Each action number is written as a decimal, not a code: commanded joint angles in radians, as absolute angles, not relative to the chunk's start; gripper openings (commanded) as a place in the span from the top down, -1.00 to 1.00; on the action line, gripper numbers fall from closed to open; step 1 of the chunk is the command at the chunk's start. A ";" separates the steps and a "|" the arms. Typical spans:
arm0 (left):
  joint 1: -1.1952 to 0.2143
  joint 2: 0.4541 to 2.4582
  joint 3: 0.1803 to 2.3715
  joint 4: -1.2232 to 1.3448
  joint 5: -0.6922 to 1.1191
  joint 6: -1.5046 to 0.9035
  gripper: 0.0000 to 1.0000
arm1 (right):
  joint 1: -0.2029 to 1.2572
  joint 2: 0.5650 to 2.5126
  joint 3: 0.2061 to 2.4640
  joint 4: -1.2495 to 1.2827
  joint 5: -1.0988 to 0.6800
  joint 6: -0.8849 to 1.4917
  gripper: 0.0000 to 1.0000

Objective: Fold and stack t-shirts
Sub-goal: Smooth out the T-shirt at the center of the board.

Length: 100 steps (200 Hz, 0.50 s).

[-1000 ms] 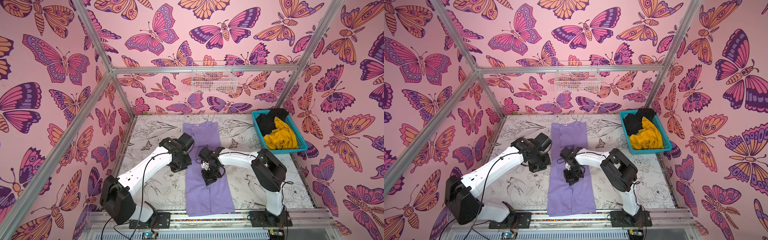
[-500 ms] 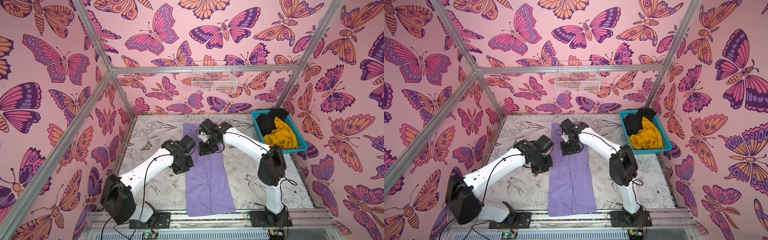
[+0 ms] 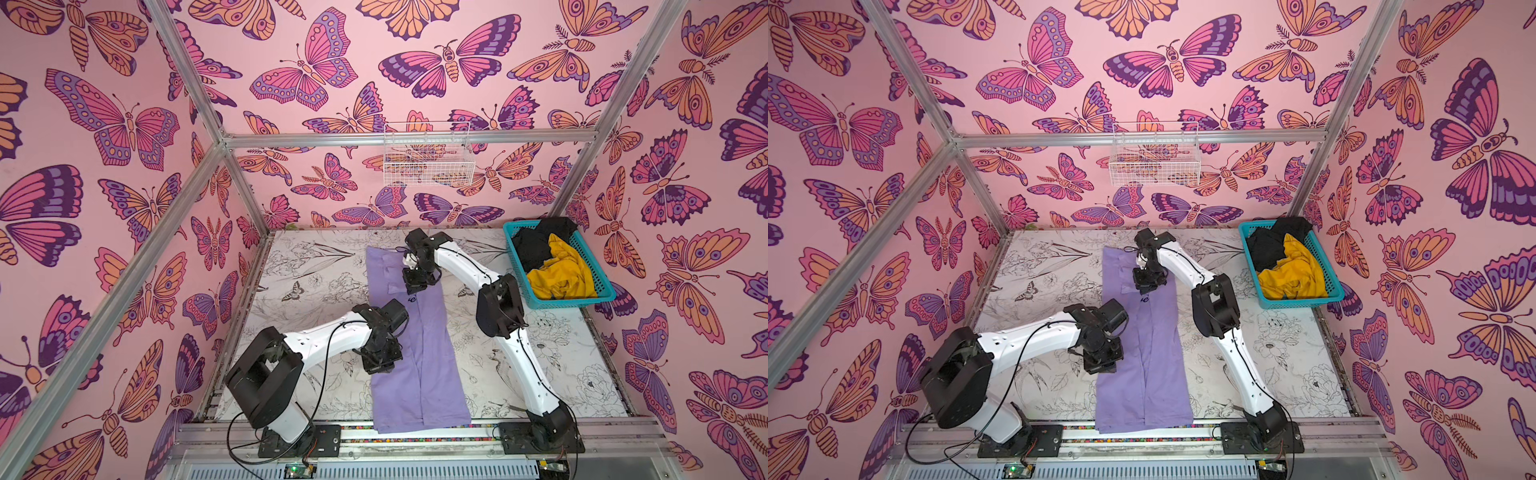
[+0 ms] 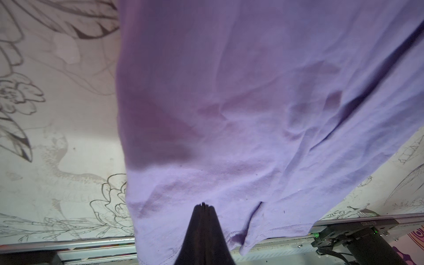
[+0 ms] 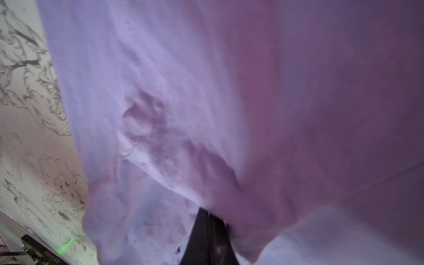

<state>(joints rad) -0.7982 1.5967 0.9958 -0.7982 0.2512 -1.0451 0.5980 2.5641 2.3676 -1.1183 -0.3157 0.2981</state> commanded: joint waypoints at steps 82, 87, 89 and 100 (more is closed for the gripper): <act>-0.853 1.820 1.010 -0.795 0.497 -0.996 1.00 | 0.458 2.789 2.594 -1.011 -0.423 0.371 0.76; -0.854 1.821 1.009 -0.798 0.514 -0.993 1.00 | 0.454 2.789 2.594 -1.001 -0.426 0.377 0.75; -0.856 1.822 1.007 -0.798 0.522 -0.992 1.00 | 0.453 2.789 2.595 -0.996 -0.426 0.380 0.75; -0.864 1.822 0.990 -0.799 0.571 -0.996 1.00 | 0.445 2.789 2.595 -0.977 -0.434 0.390 0.75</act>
